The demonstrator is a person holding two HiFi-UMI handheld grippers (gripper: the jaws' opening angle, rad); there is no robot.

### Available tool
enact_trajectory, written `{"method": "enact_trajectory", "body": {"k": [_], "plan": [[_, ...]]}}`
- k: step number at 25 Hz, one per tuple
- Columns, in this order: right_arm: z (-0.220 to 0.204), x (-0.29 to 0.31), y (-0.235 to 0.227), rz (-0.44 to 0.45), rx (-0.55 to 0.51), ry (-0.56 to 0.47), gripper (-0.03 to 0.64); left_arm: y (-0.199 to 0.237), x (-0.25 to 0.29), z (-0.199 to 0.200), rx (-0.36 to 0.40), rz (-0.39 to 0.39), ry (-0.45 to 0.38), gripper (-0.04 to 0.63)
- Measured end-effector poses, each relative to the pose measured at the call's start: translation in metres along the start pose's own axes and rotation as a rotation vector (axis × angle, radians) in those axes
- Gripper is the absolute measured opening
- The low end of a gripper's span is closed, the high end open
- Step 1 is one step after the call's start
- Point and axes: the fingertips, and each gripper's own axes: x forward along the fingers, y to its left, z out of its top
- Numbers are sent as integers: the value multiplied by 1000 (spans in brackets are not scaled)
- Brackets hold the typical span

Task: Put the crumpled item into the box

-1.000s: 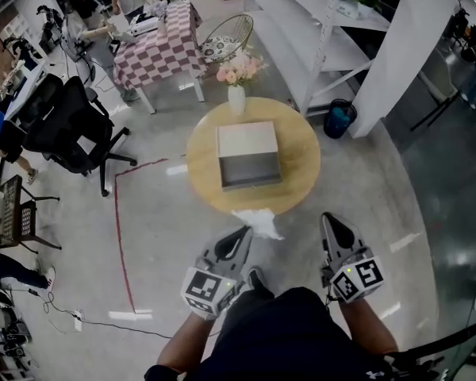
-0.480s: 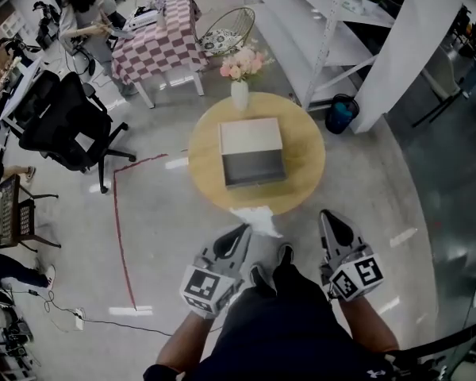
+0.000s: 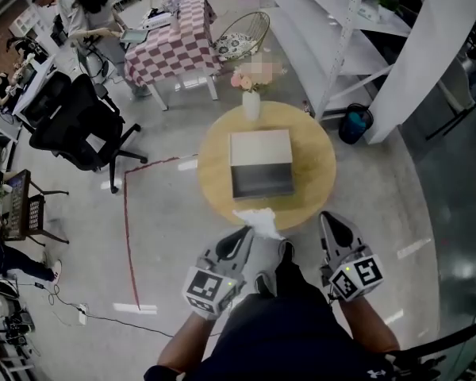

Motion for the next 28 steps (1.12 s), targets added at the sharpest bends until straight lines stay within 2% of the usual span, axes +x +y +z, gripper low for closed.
{"method": "enact_trajectory", "body": {"k": [12,21,28], "plan": [[10,75,-57,91,31,21,6,37,75,9,-12,90,23,15],[10,115,-92,153,57,53,6,63,120,-1,-37,161,81,15],[8,132,-111,133,60,84,6,81,139,-15,-63,170,129,15]]}}
